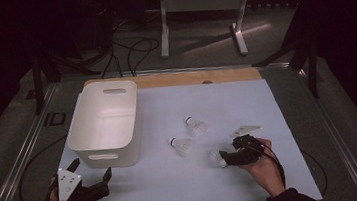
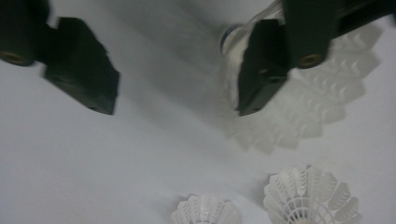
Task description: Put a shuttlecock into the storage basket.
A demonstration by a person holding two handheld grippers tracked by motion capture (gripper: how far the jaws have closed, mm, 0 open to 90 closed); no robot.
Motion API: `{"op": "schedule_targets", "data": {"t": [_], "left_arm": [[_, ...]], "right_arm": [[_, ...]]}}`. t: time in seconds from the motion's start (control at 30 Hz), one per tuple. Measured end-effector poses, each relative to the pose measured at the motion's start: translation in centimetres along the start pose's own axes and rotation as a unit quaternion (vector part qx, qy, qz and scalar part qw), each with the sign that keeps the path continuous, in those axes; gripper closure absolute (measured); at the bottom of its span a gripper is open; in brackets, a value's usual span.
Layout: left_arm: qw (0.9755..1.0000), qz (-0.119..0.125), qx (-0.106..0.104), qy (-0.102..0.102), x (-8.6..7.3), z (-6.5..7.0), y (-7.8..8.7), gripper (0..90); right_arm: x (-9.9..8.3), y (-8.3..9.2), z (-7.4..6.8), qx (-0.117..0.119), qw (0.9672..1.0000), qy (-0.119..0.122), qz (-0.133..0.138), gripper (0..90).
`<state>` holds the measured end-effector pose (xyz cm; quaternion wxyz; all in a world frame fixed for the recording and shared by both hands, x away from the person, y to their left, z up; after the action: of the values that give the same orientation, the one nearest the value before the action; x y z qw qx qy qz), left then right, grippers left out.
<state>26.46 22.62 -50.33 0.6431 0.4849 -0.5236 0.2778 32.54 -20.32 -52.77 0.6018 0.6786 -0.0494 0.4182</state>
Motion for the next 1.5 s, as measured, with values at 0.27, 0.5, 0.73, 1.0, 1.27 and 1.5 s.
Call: {"op": "schedule_targets", "data": {"t": [0.27, 0.5, 0.73, 1.0, 1.27, 1.5], "left_arm": [[1.0000, -0.001, 0.000, 0.000, 0.0, 0.0, 0.0, 0.0], [1.0000, 0.000, 0.000, 0.000, 0.0, 0.0, 0.0, 0.0], [1.0000, -0.001, 0.001, 0.000, 0.0, 0.0, -0.1, 0.0], [1.0000, -0.001, 0.001, 0.000, 0.0, 0.0, -0.1, 0.0], [1.0000, -0.002, 0.001, 0.000, -0.1, 0.0, -0.1, 0.0], [1.0000, -0.001, 0.002, 0.001, -0.1, -0.1, 0.0, 0.0]], "right_arm": [[-0.6, 0.5, -0.4, 0.044, 0.9990, 0.009, 0.000, 65.0], [-0.7, 0.5, -1.0, 0.065, 0.9978, 0.017, -0.005, 76.0], [-0.4, 0.4, -1.2, 0.064, 0.9977, 0.022, -0.002, 85.9], [0.5, 1.0, -1.4, 0.047, 0.9986, 0.021, 0.014, 87.6], [1.3, 1.5, -1.3, 0.031, 0.9990, 0.012, 0.029, 87.3], [2.0, 2.0, -1.6, 0.025, 0.9987, 0.014, 0.042, 89.2]]}}
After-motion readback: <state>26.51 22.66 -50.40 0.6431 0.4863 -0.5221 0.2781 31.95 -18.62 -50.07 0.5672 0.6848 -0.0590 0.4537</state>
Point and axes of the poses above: each handheld gripper's, and its own axes: y roughly backward along the jaws, x roughly out of its top, z roughly to its right, the point moved 7 cm from there along -y, roughly forward along the jaws, and after that the axes turned 5 degrees about -x, right-handed, at the moved point
